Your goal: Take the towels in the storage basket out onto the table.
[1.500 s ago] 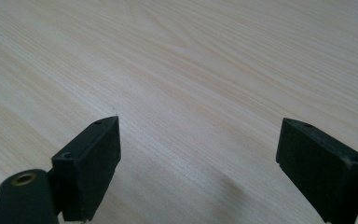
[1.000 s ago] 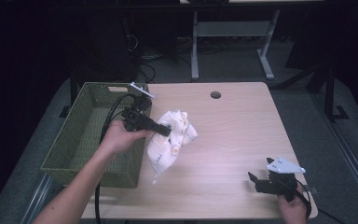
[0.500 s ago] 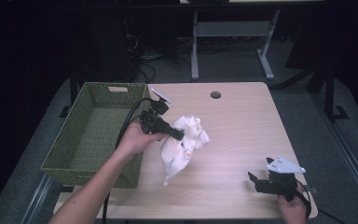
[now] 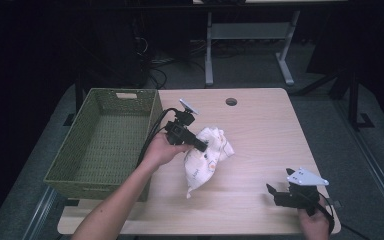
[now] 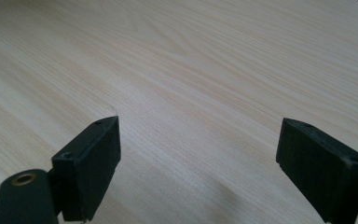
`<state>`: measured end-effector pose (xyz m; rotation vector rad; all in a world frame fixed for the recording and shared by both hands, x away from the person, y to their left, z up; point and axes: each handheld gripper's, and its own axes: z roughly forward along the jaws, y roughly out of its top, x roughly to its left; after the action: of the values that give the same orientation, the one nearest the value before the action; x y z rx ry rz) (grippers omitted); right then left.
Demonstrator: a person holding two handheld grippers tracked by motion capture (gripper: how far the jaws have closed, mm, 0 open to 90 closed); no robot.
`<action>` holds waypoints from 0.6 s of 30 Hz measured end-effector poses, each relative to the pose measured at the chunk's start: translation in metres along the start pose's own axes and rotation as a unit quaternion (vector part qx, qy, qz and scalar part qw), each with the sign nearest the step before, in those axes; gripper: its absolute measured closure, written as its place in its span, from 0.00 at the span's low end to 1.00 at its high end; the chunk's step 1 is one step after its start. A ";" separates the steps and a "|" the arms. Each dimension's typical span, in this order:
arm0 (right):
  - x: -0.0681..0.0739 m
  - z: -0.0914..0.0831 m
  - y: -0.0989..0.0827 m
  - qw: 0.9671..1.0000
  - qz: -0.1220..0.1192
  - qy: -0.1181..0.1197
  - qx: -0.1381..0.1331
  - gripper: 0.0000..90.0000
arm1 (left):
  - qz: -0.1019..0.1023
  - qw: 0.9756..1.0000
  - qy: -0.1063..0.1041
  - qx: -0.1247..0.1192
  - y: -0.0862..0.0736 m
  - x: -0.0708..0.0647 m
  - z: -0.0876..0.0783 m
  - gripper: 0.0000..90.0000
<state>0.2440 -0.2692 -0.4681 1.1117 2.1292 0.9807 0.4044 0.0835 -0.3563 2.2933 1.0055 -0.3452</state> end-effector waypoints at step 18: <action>0.001 0.000 0.001 1.000 -0.001 0.001 -0.004 0.15 | -0.015 0.998 0.050 0.031 -0.002 0.017 0.051 0.79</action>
<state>0.2437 -0.2681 -0.4672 1.1047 2.1266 0.9895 0.4148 0.0625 -0.4044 2.3731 1.0943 -0.2786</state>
